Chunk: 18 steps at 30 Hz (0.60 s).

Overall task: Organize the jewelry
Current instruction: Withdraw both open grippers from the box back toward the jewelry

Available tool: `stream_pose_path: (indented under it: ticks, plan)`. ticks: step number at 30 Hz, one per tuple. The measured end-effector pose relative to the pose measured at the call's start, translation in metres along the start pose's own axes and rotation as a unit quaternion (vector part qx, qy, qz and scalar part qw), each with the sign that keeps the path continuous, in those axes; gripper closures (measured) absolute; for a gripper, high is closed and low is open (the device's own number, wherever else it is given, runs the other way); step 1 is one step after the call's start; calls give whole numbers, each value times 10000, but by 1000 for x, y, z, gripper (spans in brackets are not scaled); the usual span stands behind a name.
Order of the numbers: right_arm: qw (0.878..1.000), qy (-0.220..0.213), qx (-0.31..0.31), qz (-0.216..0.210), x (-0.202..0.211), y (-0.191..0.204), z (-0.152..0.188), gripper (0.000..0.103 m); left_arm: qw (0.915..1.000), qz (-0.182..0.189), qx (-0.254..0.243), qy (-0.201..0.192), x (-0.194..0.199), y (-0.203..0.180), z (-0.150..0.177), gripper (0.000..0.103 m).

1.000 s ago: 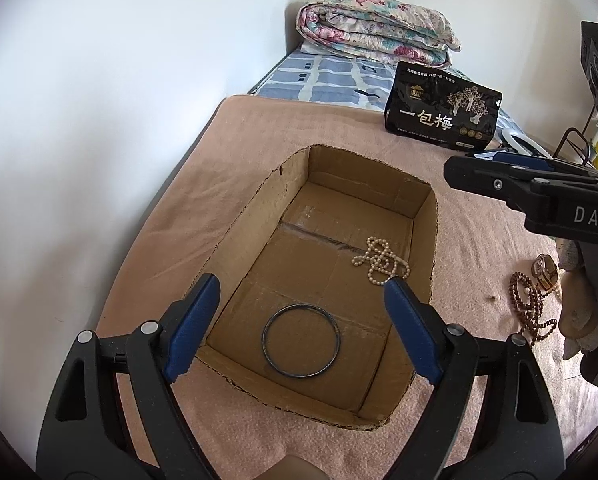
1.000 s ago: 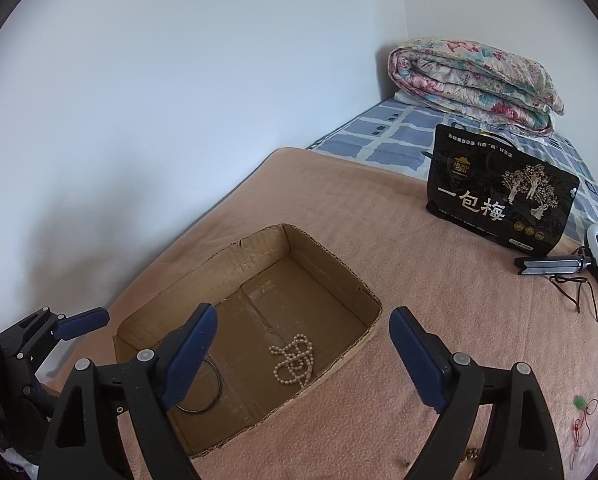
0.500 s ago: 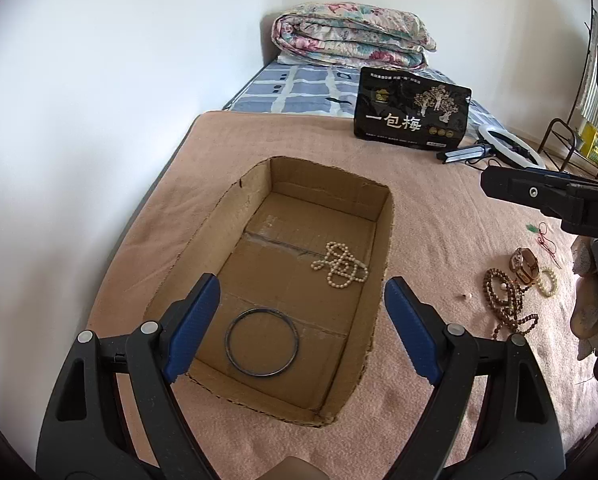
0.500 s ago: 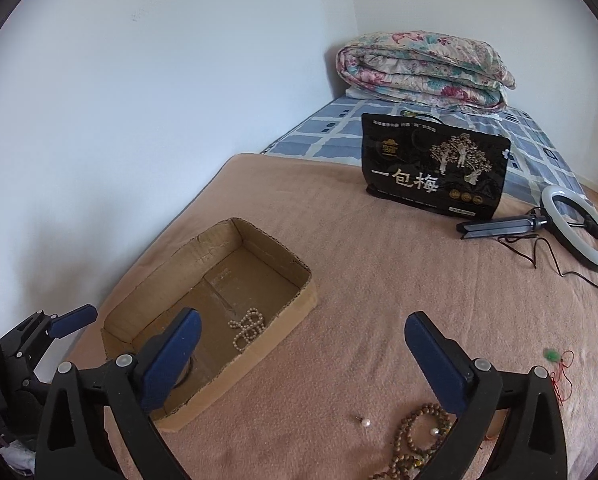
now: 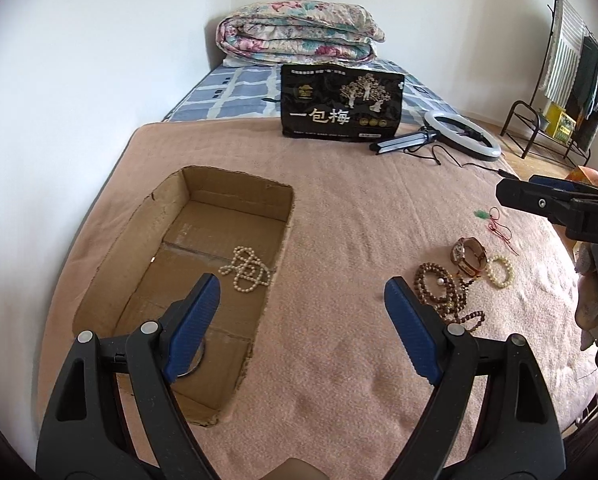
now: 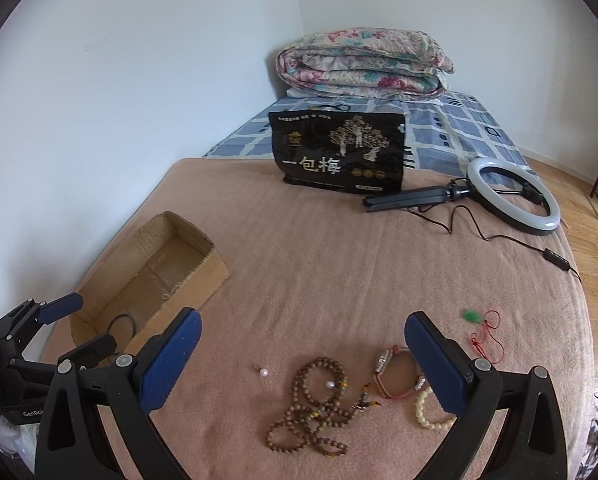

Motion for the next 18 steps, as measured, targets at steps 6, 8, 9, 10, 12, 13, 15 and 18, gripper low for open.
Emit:
stream_pose_path:
  ticks: [6,8,9,10,12,13,15,18]
  plan:
    - [9993,115,-122,332,15,-49,15,0,9992,328,-164,144,-10,-45,2,16]
    - [9988,150,-164,444,20,-64,20,0,9985,454,-211,225,-15,-60,5,16]
    - [9985,170,-187,483,22,-72,23,0,9980,519,-217,282,-17,-67,7,16]
    - [9983,196,-210,515,23,-79,25,0,9975,571,-228,344,-20,-74,9,16]
    - [9976,272,-255,585,24,-92,31,0,9964,671,-236,463,-26,-86,14,16]
    - [9972,305,-280,619,25,-99,35,0,9957,717,-247,524,-30,-93,17,16]
    - [9964,379,-325,680,25,-111,42,0,9942,811,-260,654,-37,-105,23,17]
    - [9952,540,-418,695,20,-126,55,1,9917,908,-227,880,-49,-120,33,17]
Point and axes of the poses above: each gripper's, at about its wrist camera, not at the fingertips, and x roughly against the way its jaws point, y to its left, z to its underside, the point moved 9 cm from there along -x, roughly the way its jaws point, and after that the axes turned 9 degrees about -y, right-handed, at the moved point
